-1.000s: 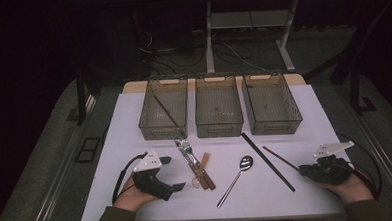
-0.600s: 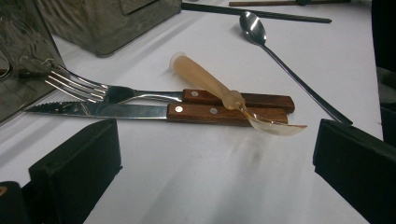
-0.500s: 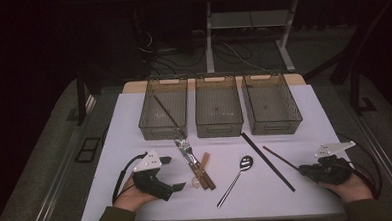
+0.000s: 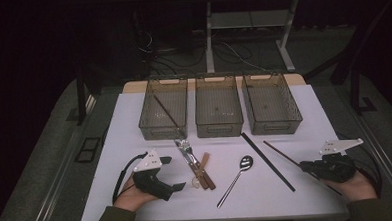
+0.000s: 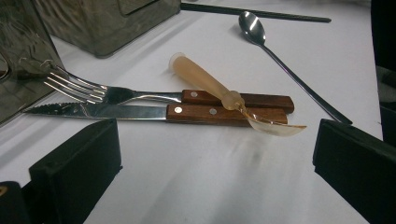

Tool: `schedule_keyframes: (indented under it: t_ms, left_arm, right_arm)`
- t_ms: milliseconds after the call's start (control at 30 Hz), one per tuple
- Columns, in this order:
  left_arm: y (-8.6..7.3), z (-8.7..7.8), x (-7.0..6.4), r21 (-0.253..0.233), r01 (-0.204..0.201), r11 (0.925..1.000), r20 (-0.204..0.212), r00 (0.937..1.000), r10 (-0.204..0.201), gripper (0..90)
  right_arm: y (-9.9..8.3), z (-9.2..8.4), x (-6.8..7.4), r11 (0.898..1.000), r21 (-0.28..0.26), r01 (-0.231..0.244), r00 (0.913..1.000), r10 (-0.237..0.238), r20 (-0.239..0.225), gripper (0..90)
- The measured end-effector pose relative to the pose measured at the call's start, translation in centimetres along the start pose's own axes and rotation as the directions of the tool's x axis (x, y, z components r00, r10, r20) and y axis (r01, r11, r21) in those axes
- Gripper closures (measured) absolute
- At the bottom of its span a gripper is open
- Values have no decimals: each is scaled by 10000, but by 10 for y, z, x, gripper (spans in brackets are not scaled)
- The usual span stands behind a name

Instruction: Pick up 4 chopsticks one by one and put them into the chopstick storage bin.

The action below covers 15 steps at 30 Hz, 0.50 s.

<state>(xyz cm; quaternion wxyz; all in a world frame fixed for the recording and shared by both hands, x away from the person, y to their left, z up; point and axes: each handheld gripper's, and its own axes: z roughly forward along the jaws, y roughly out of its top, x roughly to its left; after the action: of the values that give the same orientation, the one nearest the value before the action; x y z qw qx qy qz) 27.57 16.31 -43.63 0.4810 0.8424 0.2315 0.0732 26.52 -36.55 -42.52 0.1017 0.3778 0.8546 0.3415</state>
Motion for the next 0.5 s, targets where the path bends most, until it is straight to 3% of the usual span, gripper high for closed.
schedule_keyframes:
  t_ms: [500]
  left_arm:
    - [0, 0, 0, -1, 48, 10000, 13, 10000, -48, 2]
  right_arm:
    - [20, 3, 10, 9981, -588, 172, 9987, -200, -470, 850]
